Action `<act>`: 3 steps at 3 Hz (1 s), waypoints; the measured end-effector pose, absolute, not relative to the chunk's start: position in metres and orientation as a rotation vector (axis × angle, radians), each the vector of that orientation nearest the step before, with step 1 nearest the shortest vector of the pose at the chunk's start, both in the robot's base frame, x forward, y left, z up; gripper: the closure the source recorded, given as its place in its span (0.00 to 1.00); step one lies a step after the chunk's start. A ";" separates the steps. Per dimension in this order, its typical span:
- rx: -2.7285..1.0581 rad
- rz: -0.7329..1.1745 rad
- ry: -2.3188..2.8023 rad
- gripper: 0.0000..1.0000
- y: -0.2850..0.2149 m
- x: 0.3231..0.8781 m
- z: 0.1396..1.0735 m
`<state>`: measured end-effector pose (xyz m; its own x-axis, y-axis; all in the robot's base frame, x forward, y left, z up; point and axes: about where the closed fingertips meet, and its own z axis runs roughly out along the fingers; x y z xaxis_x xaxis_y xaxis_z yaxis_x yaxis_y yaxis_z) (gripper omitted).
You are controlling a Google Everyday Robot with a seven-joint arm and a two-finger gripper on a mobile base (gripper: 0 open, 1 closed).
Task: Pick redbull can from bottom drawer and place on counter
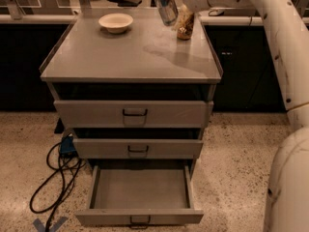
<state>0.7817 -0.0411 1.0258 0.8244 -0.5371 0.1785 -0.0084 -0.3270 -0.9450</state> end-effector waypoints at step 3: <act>-2.027 -0.257 0.465 1.00 -0.034 0.760 0.923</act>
Offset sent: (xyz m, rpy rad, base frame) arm -0.0251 -0.0082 -0.1218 -0.1630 0.3525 0.1176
